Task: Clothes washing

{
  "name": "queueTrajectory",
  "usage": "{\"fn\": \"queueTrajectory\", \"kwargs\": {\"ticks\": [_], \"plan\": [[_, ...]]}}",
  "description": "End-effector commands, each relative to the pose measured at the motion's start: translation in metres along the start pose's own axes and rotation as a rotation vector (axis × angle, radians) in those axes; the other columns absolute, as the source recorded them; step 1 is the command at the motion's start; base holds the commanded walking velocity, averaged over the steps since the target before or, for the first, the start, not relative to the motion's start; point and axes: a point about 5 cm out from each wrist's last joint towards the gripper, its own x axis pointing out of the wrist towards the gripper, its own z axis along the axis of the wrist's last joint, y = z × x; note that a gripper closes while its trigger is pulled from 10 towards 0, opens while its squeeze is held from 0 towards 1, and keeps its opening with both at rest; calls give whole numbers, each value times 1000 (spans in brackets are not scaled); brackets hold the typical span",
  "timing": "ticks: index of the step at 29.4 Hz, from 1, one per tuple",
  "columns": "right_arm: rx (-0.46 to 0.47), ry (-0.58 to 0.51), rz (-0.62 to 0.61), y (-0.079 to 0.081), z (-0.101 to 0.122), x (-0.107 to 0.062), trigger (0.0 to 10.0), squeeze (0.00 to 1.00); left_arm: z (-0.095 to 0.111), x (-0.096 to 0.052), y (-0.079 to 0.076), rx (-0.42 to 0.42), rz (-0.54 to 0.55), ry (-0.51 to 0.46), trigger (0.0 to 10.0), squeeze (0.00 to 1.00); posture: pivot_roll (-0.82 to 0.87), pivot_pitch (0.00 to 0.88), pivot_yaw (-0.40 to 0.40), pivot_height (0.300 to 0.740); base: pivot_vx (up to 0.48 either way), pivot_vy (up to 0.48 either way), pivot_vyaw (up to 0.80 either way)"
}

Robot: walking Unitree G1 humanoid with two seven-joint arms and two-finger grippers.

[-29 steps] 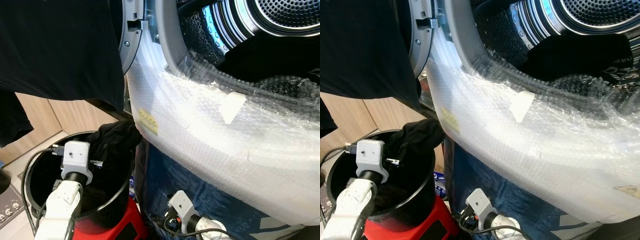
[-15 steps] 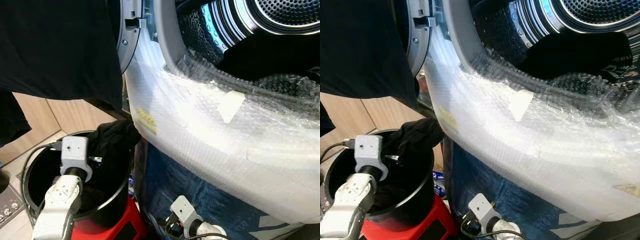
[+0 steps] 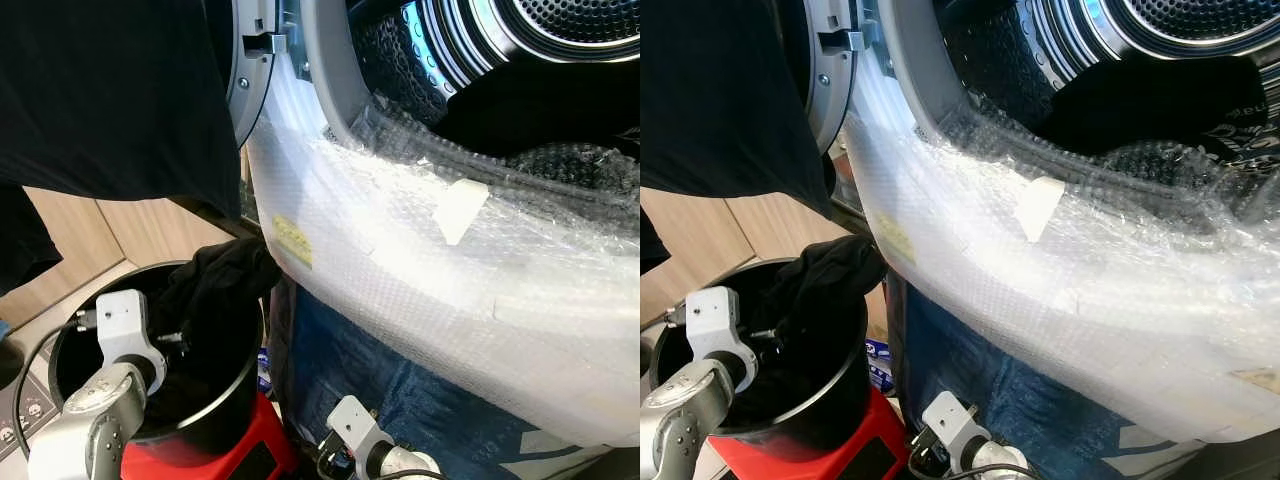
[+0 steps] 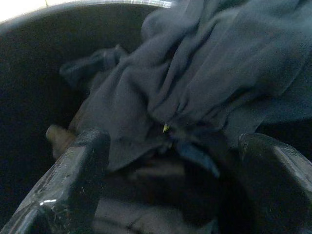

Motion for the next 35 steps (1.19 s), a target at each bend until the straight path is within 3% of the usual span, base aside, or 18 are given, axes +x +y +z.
{"fn": "queueTrajectory", "kwargs": {"ticks": [1, 12, 23, 29, 30, 31, 32, 35], "plan": [[-9, 11, 6, 1, -2, 0, 10000, 0, -9, 0, 7, 20, 5, 71, 10000, 1000, 162, 123, 1, 740, 0, 0, 0], [-24, 1, 0, 1, 2, 2, 10000, 0, -27, -4, 7, 101, -75, 229, 10000, 1000, 156, 116, 13, 740, 0, 0, 0], [-29, -7, 13, 2, 3, 2, 10000, 0, -41, -7, 12, 85, -72, 315, 10000, 1000, 160, 104, 10, 740, 0, 0, 0], [-82, 15, 38, 5, -1, 1, 10000, 0, -55, -10, 10, 74, -85, 373, 10000, 1000, 154, 91, 13, 740, 0, 0, 0], [-79, 13, 39, 5, 0, 2, 10000, 0, -57, -9, 11, 71, -72, 377, 10000, 176, 150, 89, 13, 740, 0, 0, 0], [-78, 12, 40, 6, 0, 2, 10000, 0, -57, -8, 11, 72, -71, 377, 10000, 176, 150, 89, 13, 740, 0, 0, 0], [-85, 14, 50, 7, 0, 2, 10000, 0, -59, -7, 12, 74, -63, 380, 10000, 0, 149, 84, 12, 740, 0, 0, 0], [-95, 12, 61, 10, 0, 3, 10000, 0, -60, -5, 11, 66, -61, 388, 10000, 0, 147, 81, 10, 740, 0, 0, 0]]}}
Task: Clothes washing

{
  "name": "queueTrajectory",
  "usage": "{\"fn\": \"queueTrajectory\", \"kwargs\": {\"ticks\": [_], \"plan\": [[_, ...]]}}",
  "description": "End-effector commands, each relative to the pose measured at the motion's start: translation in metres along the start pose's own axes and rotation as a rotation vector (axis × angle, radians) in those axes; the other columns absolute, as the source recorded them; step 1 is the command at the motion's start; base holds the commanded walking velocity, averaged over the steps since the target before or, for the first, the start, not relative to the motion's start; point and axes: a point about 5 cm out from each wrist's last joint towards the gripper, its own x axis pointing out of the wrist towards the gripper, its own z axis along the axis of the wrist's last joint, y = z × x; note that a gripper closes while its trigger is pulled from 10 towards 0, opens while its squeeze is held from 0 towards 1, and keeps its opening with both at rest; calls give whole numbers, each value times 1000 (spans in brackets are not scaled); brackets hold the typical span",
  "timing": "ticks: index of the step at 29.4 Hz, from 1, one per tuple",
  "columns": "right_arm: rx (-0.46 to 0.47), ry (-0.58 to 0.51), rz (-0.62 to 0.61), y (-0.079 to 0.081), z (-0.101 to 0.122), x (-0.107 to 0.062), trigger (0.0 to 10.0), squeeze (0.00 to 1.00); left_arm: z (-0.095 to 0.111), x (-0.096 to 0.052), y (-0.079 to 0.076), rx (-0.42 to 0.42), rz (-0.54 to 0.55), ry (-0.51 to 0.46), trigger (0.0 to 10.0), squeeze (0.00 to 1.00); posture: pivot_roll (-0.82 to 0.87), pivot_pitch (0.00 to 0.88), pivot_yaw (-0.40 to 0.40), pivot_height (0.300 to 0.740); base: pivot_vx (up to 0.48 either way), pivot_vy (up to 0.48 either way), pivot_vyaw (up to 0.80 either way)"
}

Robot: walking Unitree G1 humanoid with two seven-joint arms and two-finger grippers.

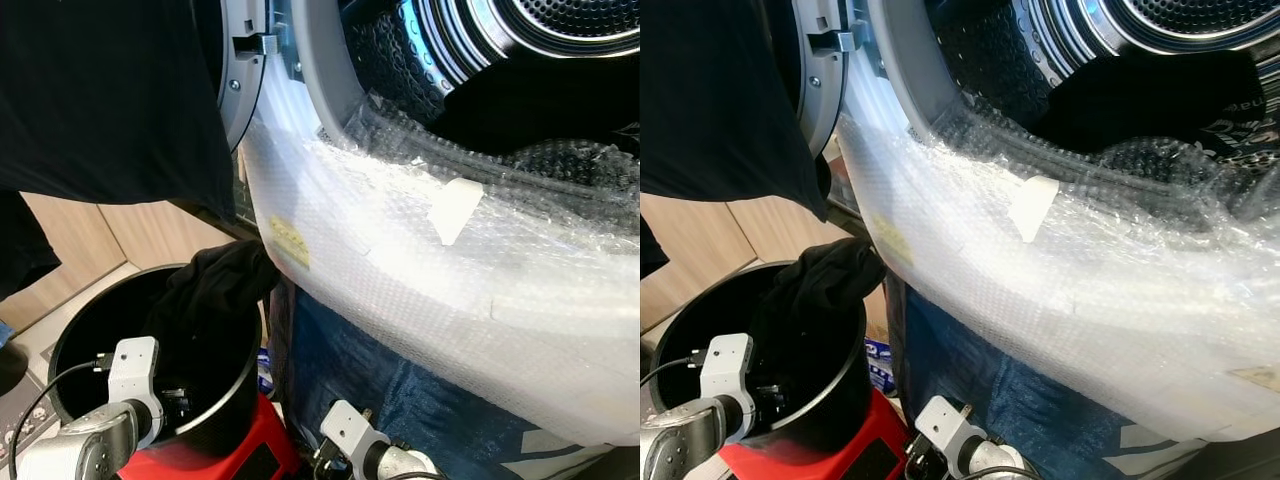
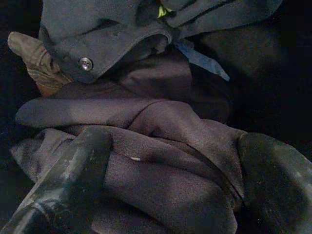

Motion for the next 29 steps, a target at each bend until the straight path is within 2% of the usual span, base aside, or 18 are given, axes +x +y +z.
{"fn": "queueTrajectory", "kwargs": {"ticks": [1, 4, 6, 8, 9, 12, 17, 22, 23, 24, 25, 27, 28, 29], "plan": [[1, 4, 18, 5, -2, 0, 10000, 0, -15, 5, 1, -21, 7, 72, 10000, 0, 145, 77, 11, 740, 0, 0, 0], [5, -2, 14, 4, 0, 1, 10000, 0, -8, 5, 10, -27, 48, 47, 10000, 0, 145, 74, 10, 740, 0, 0, 0], [5, -3, 13, 4, 1, 2, 10000, 0, -2, 5, 15, -60, 57, 29, 10000, 0, 148, 72, 9, 740, 0, 0, 0], [3, -5, 15, 3, 2, 2, 10000, 0, 4, 5, 21, -151, 37, 23, 10000, 0, 152, 73, 5, 740, 0, 0, 0], [2, -5, 15, 3, 2, 2, 10000, 0, 5, 6, 22, -162, 31, 24, 10000, 0, 152, 73, 5, 740, 0, 0, 0], [-5, -3, 19, 2, 2, 2, 10000, 0, 4, 7, 23, -114, -11, 53, 10000, 0, 161, 77, -3, 740, 0, 0, 0], [-10, -4, 30, 1, 3, 2, 10000, 0, 4, 8, 35, 17, -29, 103, 10000, 0, 158, 78, -2, 740, 0, 0, 0], [-11, -7, 41, 1, 3, 1, 10000, 0, 0, 9, 38, 43, -40, 141, 10000, 0, 158, 78, -2, 740, 0, 0, 0], [-10, -9, 48, 2, 3, 1, 10000, 0, -3, 10, 38, 98, -46, 159, 10000, 0, 159, 78, -1, 740, 0, 0, 0], [-10, -9, 48, 2, 3, 1, 10000, 0, -3, 10, 38, 98, -46, 159, 10000, 0, 159, 78, -1, 740, 0, 0, 0], [-15, -8, 55, 3, 3, 2, 10000, 0, -7, 11, 40, 176, -52, 179, 10000, 0, 156, 80, 1, 740, 0, 0, 0], [-21, -9, 56, 4, 3, 2, 10000, 0, -6, 11, 41, 190, -45, 171, 10000, 0, 156, 80, 1, 740, 0, 0, 0], [-22, -11, 56, 4, 3, 2, 10000, 0, -2, 12, 43, 230, -25, 153, 10000, 0, 156, 80, 1, 740, 0, 0, 0], [-13, -13, 57, 4, 3, 2, 10000, 0, 2, 13, 42, 206, -16, 135, 10000, 0, 156, 80, 1, 740, 0, 0, 0]]}}
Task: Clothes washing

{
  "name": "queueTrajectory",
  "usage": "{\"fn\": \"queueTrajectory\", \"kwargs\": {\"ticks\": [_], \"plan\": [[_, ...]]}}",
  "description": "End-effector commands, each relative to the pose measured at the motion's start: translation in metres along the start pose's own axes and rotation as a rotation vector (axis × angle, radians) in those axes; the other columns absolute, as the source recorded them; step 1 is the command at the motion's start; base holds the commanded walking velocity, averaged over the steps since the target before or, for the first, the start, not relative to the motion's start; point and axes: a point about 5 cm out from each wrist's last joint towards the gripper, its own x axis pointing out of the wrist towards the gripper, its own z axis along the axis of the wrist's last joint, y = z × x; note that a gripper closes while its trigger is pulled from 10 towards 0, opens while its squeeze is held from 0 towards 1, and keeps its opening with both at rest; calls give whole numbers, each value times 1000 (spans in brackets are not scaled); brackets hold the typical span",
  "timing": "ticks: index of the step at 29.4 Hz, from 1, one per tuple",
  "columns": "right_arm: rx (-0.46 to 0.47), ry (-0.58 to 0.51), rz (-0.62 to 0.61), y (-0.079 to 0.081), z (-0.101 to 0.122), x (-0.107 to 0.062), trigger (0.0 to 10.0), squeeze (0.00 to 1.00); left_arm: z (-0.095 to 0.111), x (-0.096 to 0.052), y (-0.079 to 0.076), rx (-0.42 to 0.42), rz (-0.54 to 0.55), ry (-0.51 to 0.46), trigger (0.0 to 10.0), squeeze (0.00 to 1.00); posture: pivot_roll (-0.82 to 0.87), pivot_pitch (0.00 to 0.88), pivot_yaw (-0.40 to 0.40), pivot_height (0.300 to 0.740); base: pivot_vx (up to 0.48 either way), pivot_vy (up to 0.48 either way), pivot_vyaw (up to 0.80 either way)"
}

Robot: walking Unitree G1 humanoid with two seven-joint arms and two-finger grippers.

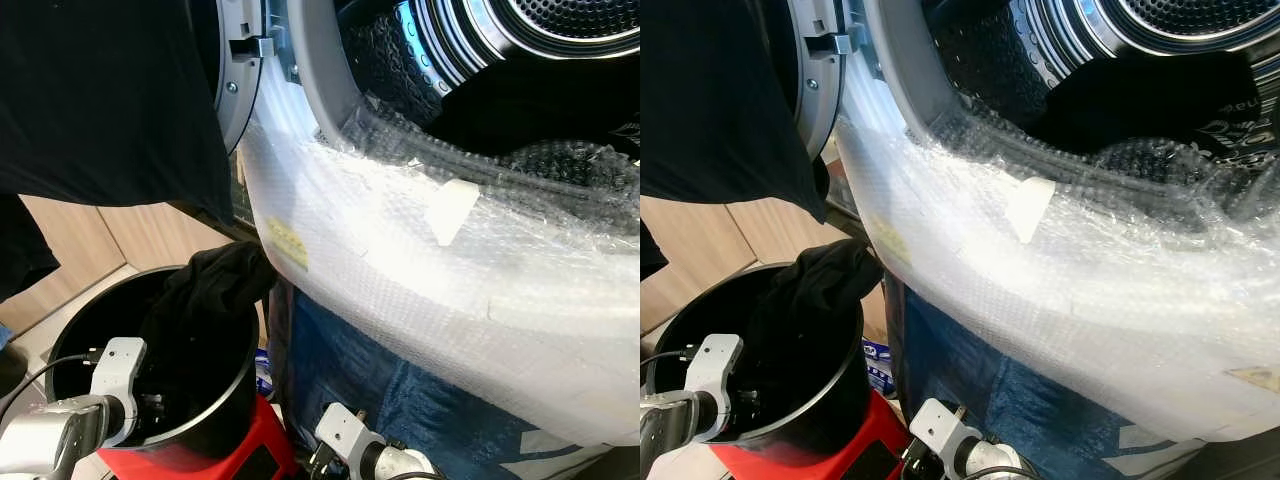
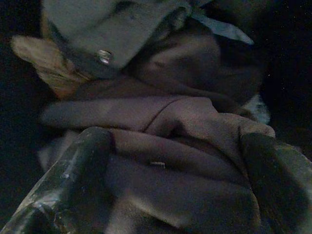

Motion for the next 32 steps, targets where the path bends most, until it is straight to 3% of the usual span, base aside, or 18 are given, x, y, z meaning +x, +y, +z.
{"fn": "queueTrajectory", "kwargs": {"ticks": [1, 4, 13, 17, 25, 26, 27, 28, 32], "plan": [[7, -10, 14, 3, 1, 1, 10000, 0, -3, 1, 7, -13, 46, 18, 10000, 0, 156, 80, 1, 740, 0, 0, 0], [3, -10, 27, 4, 1, 1, 10000, 0, 6, 3, 3, -74, 21, -19, 10000, 0, 151, 85, 2, 740, 0, 0, 0], [-6, 0, 43, 3, -2, -1, 10000, 0, 7, 13, -6, -107, -9, -37, 10000, 0, 130, 93, -6, 740, 0, 0, 0], [37, -26, 49, 3, -2, -2, 10000, 0, 6, 15, -20, -178, -66, -42, 10000, 0, 136, 85, -11, 740, 0, 0, 0], [22, -64, 75, 1, 9, 0, 10000, 0, 3, 19, -33, -199, -103, -31, 10000, 0, 139, 85, -22, 740, 0, 0, 0], [30, -79, 80, 0, 12, 1, 10000, 0, 2, 19, -33, -209, -107, -27, 4627, 0, 141, 85, -23, 740, 0, 0, 0], [35, -94, 85, -1, 15, 2, 10000, 0, 1, 19, -34, -222, -105, -24, 4000, 0, 143, 84, -24, 740, 0, 0, 0], [28, -100, 90, -1, 17, 2, 10000, 0, 0, 18, -34, -236, -96, -27, 0, 0, 143, 84, -24, 740, 0, 0, 0], [22, -101, 101, -2, 18, 2, 10000, 0, 0, 15, -33, -216, -100, -26, 0, 0, 147, 88, -28, 740, 0, 0, 0]]}}
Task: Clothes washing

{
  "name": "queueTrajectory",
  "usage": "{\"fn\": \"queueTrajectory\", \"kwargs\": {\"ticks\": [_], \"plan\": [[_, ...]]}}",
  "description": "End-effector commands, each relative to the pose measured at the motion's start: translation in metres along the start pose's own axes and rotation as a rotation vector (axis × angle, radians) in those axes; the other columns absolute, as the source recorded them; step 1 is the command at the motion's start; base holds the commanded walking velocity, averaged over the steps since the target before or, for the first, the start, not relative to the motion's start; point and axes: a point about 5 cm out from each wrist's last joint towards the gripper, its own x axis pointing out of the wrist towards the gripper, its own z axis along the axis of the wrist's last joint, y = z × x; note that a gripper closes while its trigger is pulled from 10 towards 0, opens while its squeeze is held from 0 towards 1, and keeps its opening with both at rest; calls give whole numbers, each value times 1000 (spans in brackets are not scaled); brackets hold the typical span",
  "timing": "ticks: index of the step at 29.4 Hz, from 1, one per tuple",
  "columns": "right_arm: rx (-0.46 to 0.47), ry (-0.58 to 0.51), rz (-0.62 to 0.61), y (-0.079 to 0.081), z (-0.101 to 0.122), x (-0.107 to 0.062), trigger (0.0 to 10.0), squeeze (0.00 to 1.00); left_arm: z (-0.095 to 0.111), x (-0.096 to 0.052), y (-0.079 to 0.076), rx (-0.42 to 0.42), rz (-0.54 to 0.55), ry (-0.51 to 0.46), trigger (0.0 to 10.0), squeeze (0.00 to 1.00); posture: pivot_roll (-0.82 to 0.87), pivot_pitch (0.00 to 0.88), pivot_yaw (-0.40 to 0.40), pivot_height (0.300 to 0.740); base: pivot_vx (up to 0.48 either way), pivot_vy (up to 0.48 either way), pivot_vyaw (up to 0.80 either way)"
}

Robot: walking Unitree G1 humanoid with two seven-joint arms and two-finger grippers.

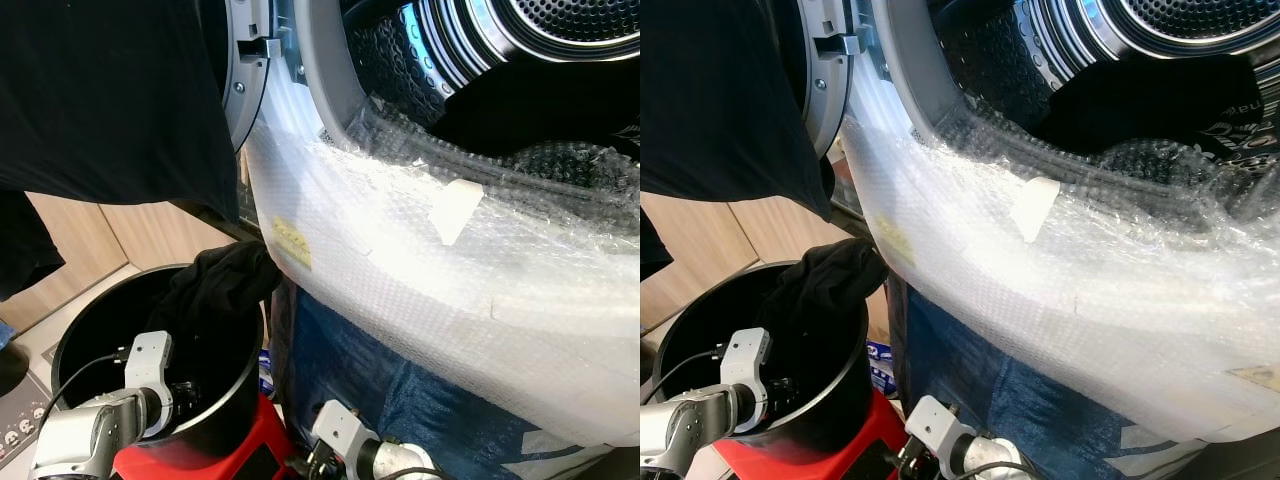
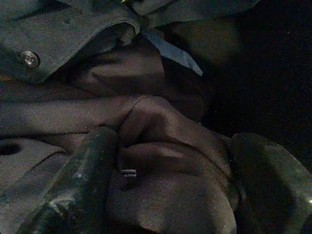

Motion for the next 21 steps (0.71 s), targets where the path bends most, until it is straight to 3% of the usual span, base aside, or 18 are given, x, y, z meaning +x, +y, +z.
{"fn": "queueTrajectory", "kwargs": {"ticks": [1, 6, 21], "plan": [[-1, -17, 10, 0, 3, 0, 10000, 0, -7, -3, 4, 35, 13, 33, 0, 0, 147, 88, -28, 740, 0, 0, 0], [0, -27, 20, -2, 7, 1, 10000, 0, -3, -7, 9, 57, 20, 32, 0, 0, 153, 93, -33, 740, 0, 0, 0], [-3, -27, 46, -3, 7, 0, 10000, 0, -8, -6, 4, 80, -11, 49, 0, 0, 143, 111, -32, 740, 0, 0, 0]]}}
